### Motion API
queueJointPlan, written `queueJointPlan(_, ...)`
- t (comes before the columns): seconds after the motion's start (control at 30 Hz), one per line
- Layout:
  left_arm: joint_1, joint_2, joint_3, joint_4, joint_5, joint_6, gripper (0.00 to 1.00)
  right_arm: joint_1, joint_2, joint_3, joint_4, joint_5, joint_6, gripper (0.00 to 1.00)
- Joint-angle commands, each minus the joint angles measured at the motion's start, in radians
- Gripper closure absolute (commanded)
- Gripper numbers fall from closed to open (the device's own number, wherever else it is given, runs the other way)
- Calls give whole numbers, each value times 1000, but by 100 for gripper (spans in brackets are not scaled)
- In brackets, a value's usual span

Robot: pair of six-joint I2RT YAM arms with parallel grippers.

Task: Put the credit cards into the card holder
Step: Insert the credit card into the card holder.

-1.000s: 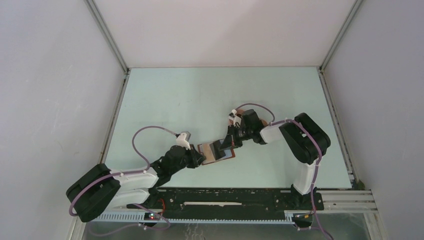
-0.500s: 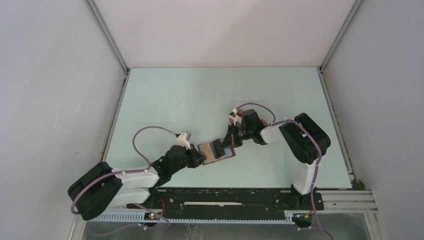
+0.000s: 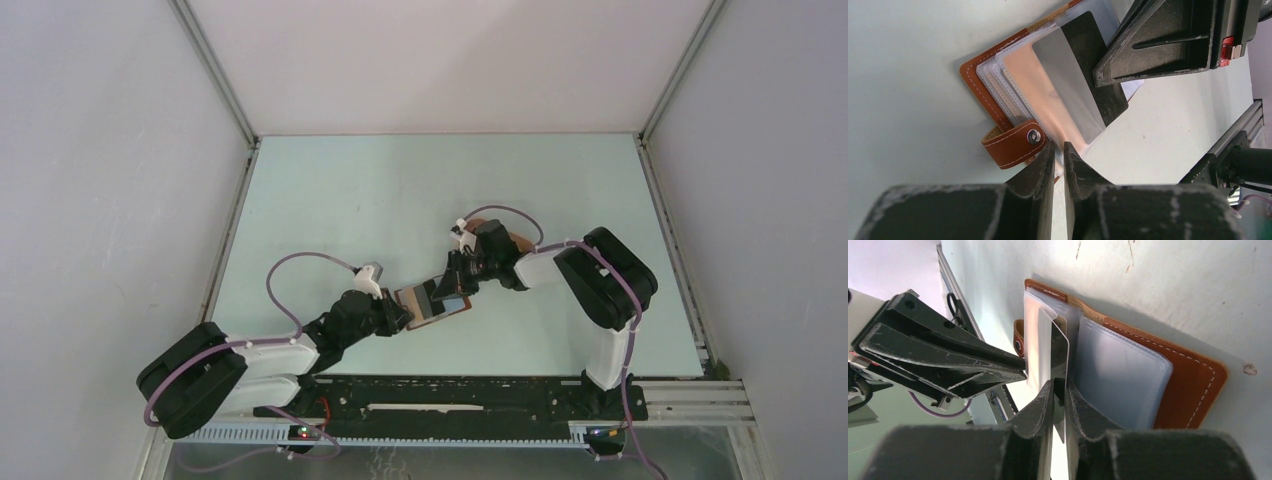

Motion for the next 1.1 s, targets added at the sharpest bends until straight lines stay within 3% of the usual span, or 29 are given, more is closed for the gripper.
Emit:
queueJointPlan(0.0, -6, -2, -1, 1, 38, -12, 83, 26, 4, 48, -86, 30, -87, 79)
queueJointPlan(0.37, -3, -37, -5, -24, 30, -7, 83, 36, -60, 123, -240, 95, -234, 67)
queueJointPlan(1.07, -4, -59, -5, -37, 27, -4, 83, 194, -59, 249, -452, 199, -404, 59)
